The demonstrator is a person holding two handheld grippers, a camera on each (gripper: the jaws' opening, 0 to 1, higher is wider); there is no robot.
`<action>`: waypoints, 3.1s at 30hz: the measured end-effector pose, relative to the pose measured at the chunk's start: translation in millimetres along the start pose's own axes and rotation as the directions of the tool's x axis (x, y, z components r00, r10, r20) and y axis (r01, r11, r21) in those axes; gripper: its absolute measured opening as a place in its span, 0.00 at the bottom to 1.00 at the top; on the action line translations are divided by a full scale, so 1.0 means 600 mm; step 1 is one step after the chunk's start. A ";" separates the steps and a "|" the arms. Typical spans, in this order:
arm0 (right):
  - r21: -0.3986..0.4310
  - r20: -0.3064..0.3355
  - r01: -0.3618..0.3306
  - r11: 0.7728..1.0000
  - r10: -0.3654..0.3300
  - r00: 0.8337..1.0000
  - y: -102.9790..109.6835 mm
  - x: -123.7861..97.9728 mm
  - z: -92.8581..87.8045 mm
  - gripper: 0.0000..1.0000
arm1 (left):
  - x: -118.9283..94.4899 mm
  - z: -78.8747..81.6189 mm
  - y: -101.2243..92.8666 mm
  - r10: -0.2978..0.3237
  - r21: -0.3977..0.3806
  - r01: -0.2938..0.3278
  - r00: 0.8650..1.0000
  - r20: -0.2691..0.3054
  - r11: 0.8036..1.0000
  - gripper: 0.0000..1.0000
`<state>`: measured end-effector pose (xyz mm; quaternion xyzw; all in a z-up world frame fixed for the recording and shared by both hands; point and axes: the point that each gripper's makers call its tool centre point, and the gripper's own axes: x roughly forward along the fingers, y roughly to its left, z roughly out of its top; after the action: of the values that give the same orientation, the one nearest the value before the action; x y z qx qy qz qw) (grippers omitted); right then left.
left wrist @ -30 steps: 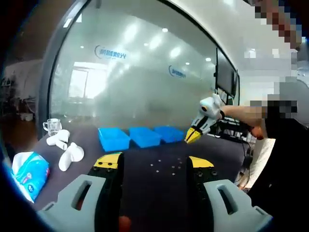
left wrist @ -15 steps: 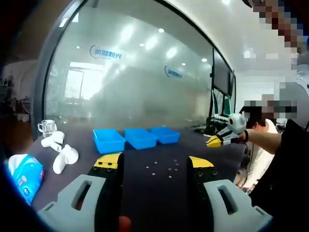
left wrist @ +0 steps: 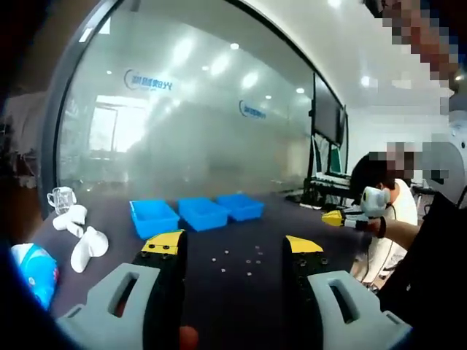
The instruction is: Sort the screws, nuts, and washers into the corresponding bins
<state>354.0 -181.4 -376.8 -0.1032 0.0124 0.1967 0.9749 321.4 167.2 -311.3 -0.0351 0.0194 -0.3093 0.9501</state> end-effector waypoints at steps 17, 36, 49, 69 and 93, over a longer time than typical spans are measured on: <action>0.000 0.052 0.051 0.999 -0.051 0.997 -0.044 0.110 0.078 0.00 | -0.023 -0.009 0.005 0.022 -0.020 -0.022 1.000 0.005 1.000 0.52; 0.078 0.019 0.082 0.994 -0.084 0.996 -0.134 0.310 0.107 0.00 | -0.046 0.001 0.009 0.046 -0.023 -0.045 0.999 0.028 0.999 0.52; 0.034 -0.080 0.107 0.994 -0.104 0.991 -0.163 0.411 0.085 0.00 | -0.065 0.004 0.009 0.071 -0.015 -0.070 0.997 0.030 0.997 0.52; 0.041 -0.119 0.125 0.991 -0.119 0.986 -0.185 0.449 0.076 0.00 | -0.082 0.009 0.003 0.095 -0.004 -0.095 0.995 0.032 0.995 0.52; 0.035 -0.104 0.093 0.995 -0.089 0.991 -0.163 0.445 0.070 0.15 | -0.081 0.001 0.012 0.114 -0.008 -0.114 0.993 0.016 0.993 0.51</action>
<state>637.1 -159.1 -333.8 -0.0939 0.0613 0.1461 0.9829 286.5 201.8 -310.5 -0.0397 0.0145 -0.2540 0.9663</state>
